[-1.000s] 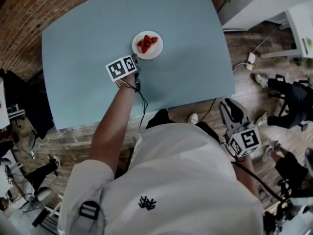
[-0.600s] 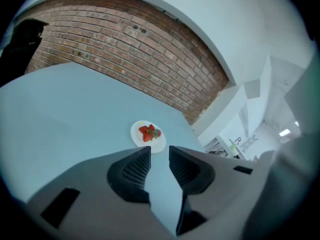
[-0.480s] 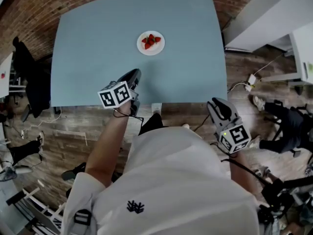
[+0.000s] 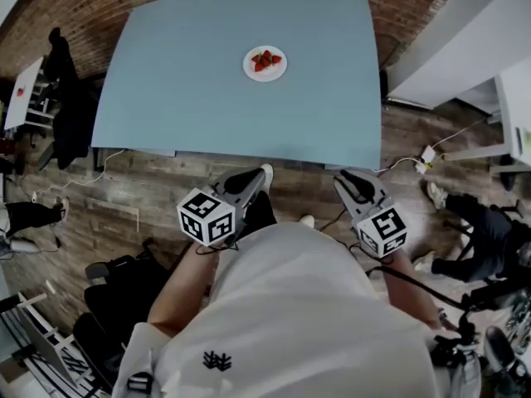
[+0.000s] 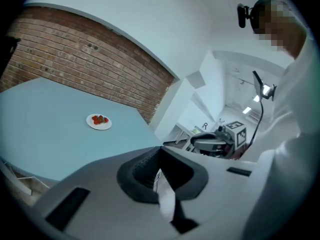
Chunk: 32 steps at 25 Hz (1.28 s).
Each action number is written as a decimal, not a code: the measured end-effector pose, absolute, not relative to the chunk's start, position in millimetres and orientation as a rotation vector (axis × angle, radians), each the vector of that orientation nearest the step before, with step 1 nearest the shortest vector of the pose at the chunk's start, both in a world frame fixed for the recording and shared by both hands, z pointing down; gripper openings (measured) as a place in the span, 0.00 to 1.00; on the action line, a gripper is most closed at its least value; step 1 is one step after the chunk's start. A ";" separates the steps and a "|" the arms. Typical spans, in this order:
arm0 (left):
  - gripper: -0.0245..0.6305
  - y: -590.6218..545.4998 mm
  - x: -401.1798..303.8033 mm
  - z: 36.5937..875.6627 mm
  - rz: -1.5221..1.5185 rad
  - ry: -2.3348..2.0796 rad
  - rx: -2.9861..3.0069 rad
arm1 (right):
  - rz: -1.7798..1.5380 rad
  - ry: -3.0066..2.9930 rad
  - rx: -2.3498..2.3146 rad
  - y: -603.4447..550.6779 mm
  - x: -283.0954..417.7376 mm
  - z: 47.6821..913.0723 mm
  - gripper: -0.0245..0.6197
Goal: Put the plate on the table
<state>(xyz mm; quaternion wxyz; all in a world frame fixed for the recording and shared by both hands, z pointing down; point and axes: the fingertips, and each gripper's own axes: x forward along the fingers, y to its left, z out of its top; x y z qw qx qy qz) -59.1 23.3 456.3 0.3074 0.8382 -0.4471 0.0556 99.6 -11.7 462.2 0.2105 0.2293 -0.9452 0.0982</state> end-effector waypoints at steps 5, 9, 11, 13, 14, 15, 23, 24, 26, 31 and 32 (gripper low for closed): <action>0.04 66.0 -36.4 441.6 0.196 -1.162 2.291 | 0.213 -2.658 0.563 16.2 92.7 453.0 0.05; 0.04 81.0 -25.9 435.6 0.244 -1.146 2.342 | 0.184 -2.670 0.537 26.5 88.6 447.1 0.05; 0.04 82.5 -26.4 432.0 0.239 -1.167 2.348 | 0.176 -2.667 0.510 28.1 84.1 444.8 0.05; 0.04 84.0 -23.2 428.5 0.235 -1.181 2.358 | 0.158 -2.687 0.497 31.6 82.6 437.8 0.05; 0.04 84.7 -19.3 426.9 0.234 -1.175 2.369 | 0.148 -2.695 0.499 33.9 84.5 434.1 0.05; 0.04 85.3 -14.8 425.3 0.234 -1.164 2.381 | 0.140 -2.696 0.505 36.3 87.3 431.4 0.05; 0.04 81.0 -13.2 419.3 0.253 -1.132 2.410 | 0.160 -2.709 0.530 38.9 84.2 427.3 0.05; 0.04 79.8 -12.6 418.7 0.256 -1.133 2.403 | 0.160 -2.710 0.524 38.8 83.9 426.4 0.05; 0.04 76.8 -10.9 419.4 0.255 -1.129 2.398 | 0.157 -2.710 0.517 37.9 84.3 424.2 0.05; 0.04 68.9 -13.7 426.3 0.250 -1.119 2.393 | 0.161 -2.699 0.517 33.0 83.1 425.7 0.05; 0.04 67.7 -14.8 426.8 0.252 -1.120 2.390 | 0.164 -2.699 0.515 32.5 82.4 426.1 0.05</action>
